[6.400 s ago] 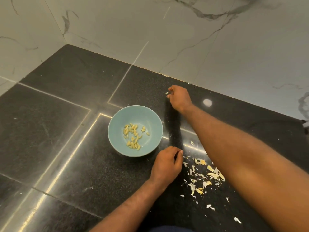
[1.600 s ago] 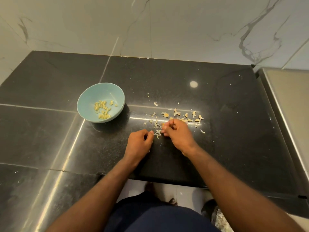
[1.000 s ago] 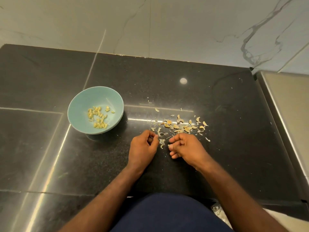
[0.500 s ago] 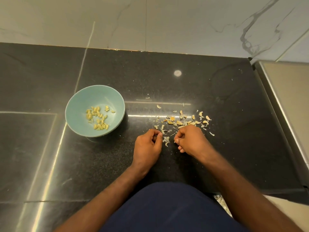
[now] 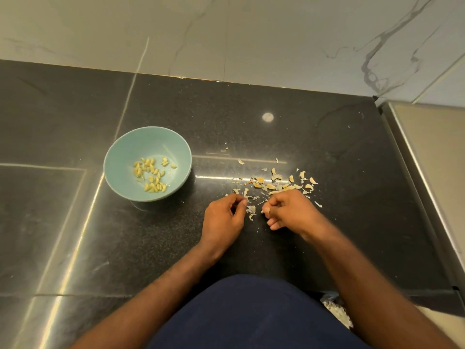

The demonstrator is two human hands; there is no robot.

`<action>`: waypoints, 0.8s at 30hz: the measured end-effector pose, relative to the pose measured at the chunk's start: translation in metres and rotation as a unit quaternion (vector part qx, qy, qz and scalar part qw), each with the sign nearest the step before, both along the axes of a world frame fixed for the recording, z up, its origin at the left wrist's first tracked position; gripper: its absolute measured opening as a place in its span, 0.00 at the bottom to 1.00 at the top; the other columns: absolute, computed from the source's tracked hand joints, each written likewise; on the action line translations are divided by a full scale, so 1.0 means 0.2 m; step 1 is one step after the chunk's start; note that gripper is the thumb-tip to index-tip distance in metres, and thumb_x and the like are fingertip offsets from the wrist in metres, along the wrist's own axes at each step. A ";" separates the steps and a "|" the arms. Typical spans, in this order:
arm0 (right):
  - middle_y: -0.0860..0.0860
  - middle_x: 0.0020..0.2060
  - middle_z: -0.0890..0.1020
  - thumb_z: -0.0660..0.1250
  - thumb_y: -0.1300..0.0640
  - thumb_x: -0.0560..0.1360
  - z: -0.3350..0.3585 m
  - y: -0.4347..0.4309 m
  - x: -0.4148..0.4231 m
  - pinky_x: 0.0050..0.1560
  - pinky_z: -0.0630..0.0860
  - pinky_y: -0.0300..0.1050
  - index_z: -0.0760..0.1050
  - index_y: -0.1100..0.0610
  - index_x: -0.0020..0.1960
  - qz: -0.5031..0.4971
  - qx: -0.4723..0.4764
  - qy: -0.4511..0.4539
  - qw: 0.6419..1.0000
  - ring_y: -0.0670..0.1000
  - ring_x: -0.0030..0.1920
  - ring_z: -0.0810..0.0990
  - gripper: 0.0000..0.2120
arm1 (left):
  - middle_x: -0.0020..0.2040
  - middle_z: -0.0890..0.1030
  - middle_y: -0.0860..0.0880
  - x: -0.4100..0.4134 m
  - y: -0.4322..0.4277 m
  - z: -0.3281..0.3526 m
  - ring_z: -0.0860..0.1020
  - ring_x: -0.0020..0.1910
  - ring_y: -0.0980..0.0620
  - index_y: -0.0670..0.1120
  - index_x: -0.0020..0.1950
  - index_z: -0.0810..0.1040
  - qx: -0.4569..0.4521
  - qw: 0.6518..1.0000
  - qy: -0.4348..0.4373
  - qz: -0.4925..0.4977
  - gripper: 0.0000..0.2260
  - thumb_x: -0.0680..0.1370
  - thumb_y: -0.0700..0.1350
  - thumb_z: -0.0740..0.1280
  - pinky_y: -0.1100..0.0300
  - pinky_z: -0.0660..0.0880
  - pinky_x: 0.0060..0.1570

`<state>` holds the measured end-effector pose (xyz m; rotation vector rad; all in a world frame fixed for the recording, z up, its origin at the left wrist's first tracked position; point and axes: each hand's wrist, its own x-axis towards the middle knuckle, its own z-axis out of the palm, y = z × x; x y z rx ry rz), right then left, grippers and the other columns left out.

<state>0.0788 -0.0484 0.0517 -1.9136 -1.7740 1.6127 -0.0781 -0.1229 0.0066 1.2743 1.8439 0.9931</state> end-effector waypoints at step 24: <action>0.54 0.38 0.85 0.68 0.60 0.78 0.24 -0.16 -0.09 0.41 0.83 0.47 0.83 0.58 0.48 -0.028 0.112 0.219 0.969 0.51 0.39 0.84 0.05 | 0.37 0.84 0.50 -0.15 -0.06 0.41 0.82 0.34 0.53 0.46 0.51 0.85 0.036 0.990 -0.122 -0.068 0.05 0.78 0.42 0.70 0.60 0.80 0.35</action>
